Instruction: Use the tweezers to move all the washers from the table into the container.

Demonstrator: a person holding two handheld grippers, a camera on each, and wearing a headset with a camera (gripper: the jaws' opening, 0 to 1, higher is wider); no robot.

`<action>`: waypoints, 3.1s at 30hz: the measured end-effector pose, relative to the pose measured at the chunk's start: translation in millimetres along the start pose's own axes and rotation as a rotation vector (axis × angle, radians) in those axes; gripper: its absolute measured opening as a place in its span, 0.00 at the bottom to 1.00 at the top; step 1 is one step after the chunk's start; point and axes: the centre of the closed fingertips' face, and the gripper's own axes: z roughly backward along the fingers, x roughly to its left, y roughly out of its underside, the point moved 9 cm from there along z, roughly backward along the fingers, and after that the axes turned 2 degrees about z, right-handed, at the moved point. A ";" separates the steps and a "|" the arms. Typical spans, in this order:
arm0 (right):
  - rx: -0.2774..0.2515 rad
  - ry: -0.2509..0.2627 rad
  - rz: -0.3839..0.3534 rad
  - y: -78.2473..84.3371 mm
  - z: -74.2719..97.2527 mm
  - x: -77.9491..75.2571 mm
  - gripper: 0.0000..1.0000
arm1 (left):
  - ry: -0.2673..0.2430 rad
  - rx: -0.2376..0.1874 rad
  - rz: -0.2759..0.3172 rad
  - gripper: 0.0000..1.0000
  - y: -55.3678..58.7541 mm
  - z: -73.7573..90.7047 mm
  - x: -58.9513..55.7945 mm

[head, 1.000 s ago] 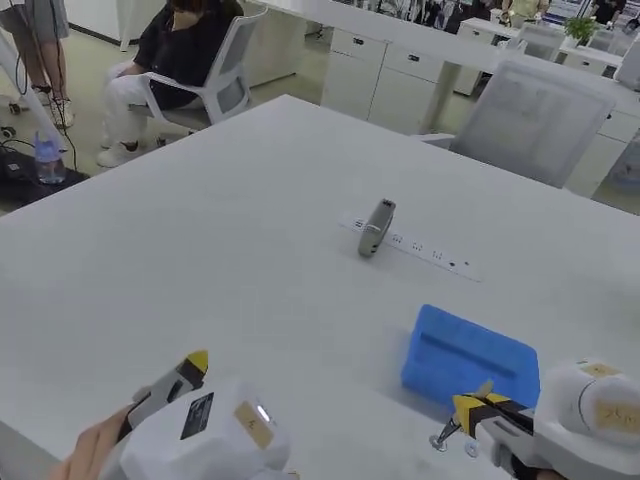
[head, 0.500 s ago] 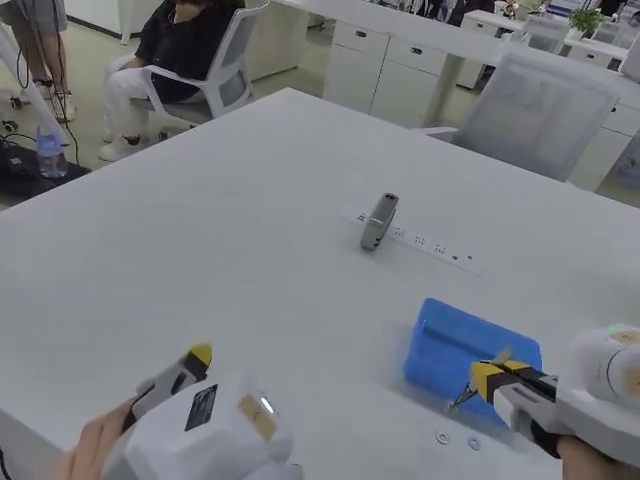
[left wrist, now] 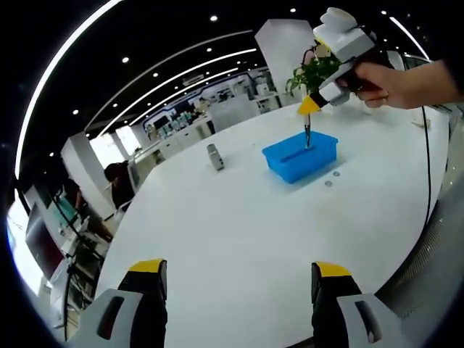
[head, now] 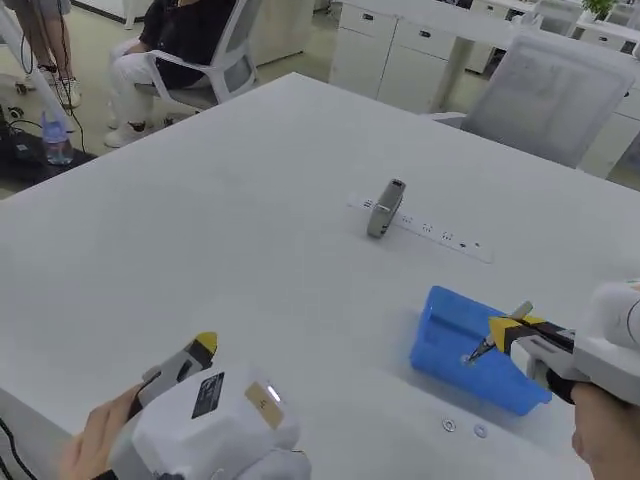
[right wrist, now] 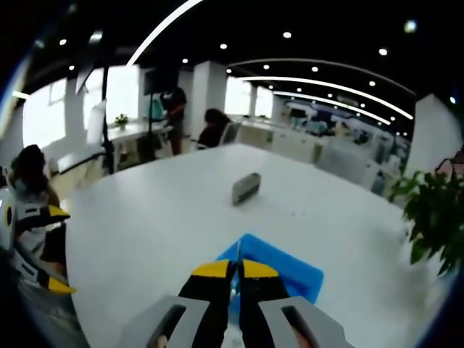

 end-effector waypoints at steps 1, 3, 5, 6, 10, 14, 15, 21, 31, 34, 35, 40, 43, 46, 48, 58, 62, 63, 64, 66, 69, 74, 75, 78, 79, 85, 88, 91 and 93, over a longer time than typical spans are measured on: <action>0.000 -0.003 -0.004 -1.3 -1.3 -0.3 0.00 | 0.000 0.002 -0.001 0.83 0.1 0.0 0.0; -0.007 -0.003 -0.008 -4.2 -6.2 -2.1 0.00 | 0.000 0.005 -0.001 0.83 0.3 -0.3 -0.1; 0.006 -0.002 -0.007 -4.2 -12.6 -3.2 0.00 | 0.001 0.006 -0.002 0.83 0.4 -0.5 -0.3; 0.008 0.002 -0.003 -3.3 -15.2 -3.9 0.00 | 0.002 0.007 -0.004 0.83 0.6 -0.6 -0.4; 0.022 0.001 0.003 -0.6 -26.1 -5.6 0.00 | 0.004 0.012 -0.005 0.83 0.8 -0.8 -0.5; 0.043 0.019 0.005 7.3 -36.8 -13.5 0.00 | 0.006 0.010 -0.002 0.83 0.5 -0.8 -0.7; 0.057 0.017 -0.008 11.6 -41.1 -15.4 0.00 | 0.001 0.000 0.006 0.83 -0.3 -0.1 0.1; 0.094 0.031 -0.071 30.7 -51.9 -18.6 0.00 | -0.005 -0.076 0.069 0.84 -5.5 5.6 4.8; 0.119 0.044 -0.052 49.4 -57.0 -12.6 0.00 | 0.005 -0.086 0.077 0.85 -6.6 5.4 3.6; 0.107 0.039 -0.007 47.0 -57.6 -10.3 0.00 | 0.003 -0.084 0.078 0.85 -6.5 5.3 3.8; 0.109 0.043 0.008 46.1 -57.7 -9.2 0.00 | 0.003 -0.083 0.077 0.85 -6.3 5.2 3.8; 0.103 0.051 0.031 47.0 -56.8 -5.6 0.00 | 0.002 -0.073 0.067 0.85 -5.7 4.6 3.2; 0.105 0.062 0.003 47.5 -57.5 -8.5 0.00 | 0.000 -0.071 0.067 0.85 -5.5 4.5 3.4; 0.106 0.072 -0.018 48.7 -55.6 -12.0 0.00 | 0.000 -0.073 0.065 0.85 -5.8 5.0 3.4; 0.113 0.073 -0.032 48.5 -55.1 -15.6 0.01 | 0.002 -0.073 0.062 0.85 -5.9 5.0 3.1; 0.133 0.050 -0.045 49.5 -48.7 -19.7 0.02 | 0.001 -0.075 0.060 0.85 -6.0 4.9 3.3; 0.101 0.055 -0.079 43.2 -46.3 -26.0 0.02 | -0.001 -0.074 0.059 0.86 -6.1 4.7 3.5; 0.095 0.055 -0.082 41.1 -45.0 -26.8 0.02 | -0.001 -0.074 0.059 0.86 -6.1 4.7 3.5; 0.081 0.057 -0.089 34.5 -39.3 -28.1 0.01 | -0.002 -0.073 0.058 0.86 -6.0 4.6 3.5; 0.054 0.054 -0.101 26.6 -34.5 -28.5 0.02 | -0.002 -0.069 0.055 0.86 -5.9 4.5 3.4; 0.025 0.049 -0.120 18.1 -27.4 -27.5 0.02 | 0.000 -0.072 0.053 0.86 -6.3 4.9 3.1; -0.019 0.036 -0.101 6.8 -14.7 -21.0 0.02 | 0.004 -0.076 0.054 0.86 -6.6 4.8 2.9; -0.024 0.033 -0.101 5.8 -12.5 -19.9 0.02 | 0.004 -0.076 0.054 0.86 -6.6 4.8 2.8; -0.033 0.015 -0.109 4.2 -3.6 -14.4 0.02 | 0.005 -0.075 0.053 0.86 -6.4 4.5 2.7; -0.036 0.011 -0.108 4.4 -0.4 -12.3 0.01 | 0.005 -0.075 0.052 0.86 -6.4 4.5 2.7; -0.029 -0.003 -0.100 9.5 12.8 -4.1 0.01 | -0.003 -0.078 0.054 0.86 -6.4 5.1 3.8; -0.014 -0.011 -0.099 16.5 16.9 -1.3 0.02 | 0.000 -0.071 0.054 0.86 -5.9 4.5 3.5; 0.001 -0.016 -0.102 22.8 18.2 2.9 0.02 | 0.006 -0.069 0.050 0.86 -5.9 4.0 2.5; 0.013 -0.019 -0.108 26.5 17.1 5.7 0.02 | 0.010 -0.069 0.046 0.86 -6.0 4.1 1.9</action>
